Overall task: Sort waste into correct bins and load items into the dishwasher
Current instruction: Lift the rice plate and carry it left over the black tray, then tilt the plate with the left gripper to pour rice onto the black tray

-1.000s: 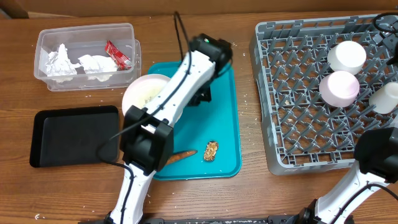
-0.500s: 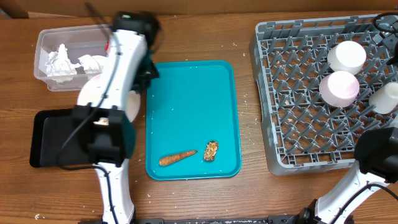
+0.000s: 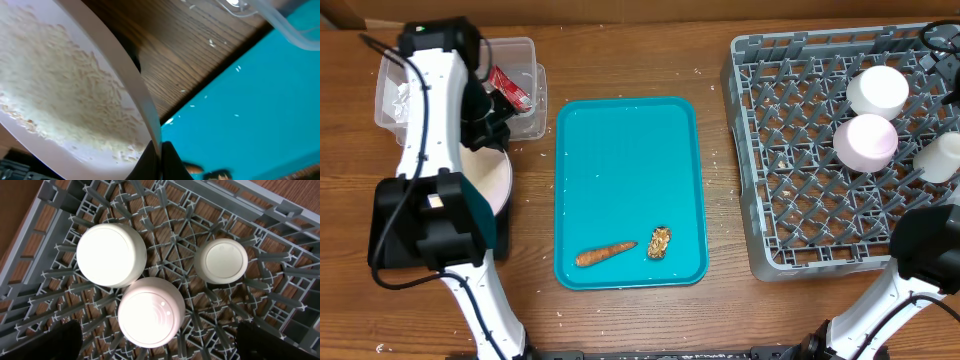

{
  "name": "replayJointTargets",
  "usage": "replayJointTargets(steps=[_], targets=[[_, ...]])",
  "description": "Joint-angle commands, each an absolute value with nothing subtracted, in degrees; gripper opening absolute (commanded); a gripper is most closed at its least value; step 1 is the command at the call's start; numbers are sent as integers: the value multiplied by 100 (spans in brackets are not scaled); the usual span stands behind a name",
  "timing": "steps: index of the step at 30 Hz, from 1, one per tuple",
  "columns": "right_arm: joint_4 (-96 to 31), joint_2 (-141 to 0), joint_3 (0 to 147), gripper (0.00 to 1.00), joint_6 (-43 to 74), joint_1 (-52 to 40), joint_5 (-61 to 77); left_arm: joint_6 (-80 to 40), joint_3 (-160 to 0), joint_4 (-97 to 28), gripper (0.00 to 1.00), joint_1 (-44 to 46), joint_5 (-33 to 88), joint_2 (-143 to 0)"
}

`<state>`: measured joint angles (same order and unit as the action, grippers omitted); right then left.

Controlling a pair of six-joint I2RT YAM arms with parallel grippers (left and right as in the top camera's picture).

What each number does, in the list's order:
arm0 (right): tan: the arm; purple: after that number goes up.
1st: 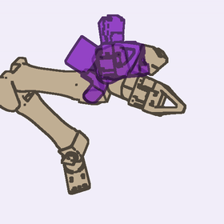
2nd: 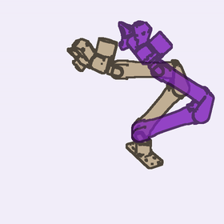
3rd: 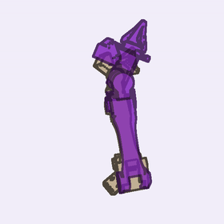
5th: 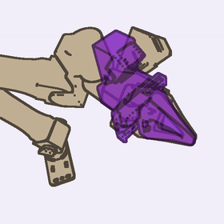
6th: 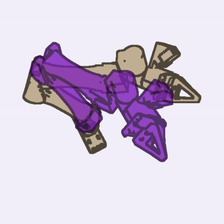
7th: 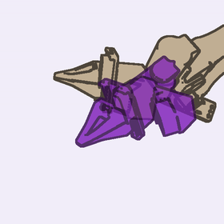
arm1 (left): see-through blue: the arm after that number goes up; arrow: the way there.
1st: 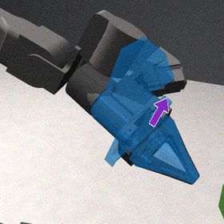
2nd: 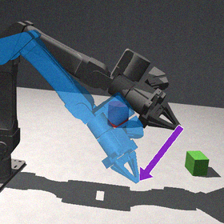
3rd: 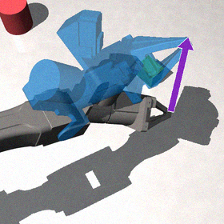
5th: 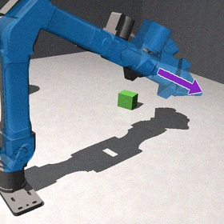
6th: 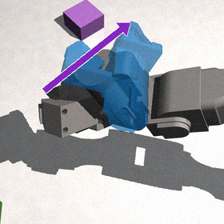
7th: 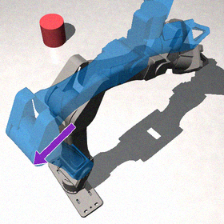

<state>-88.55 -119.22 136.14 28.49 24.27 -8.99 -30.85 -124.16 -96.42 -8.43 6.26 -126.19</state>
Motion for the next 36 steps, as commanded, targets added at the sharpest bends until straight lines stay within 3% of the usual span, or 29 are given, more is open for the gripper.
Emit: replayJointTargets(steps=[1,14,36], targets=[[-8836,-11885,13690,100,2895,2418,-895,-2547,-12543,-9640,4,-1166,1426,-12274],[-8838,-11885,13690,100,2895,2418,-895,-1520,-12540,-9660,4,-2383,3354,-12169],[-8838,-11885,13690,100,2897,2418,-895,-1120,-12538,-9684,4,-3236,4812,-12169]])
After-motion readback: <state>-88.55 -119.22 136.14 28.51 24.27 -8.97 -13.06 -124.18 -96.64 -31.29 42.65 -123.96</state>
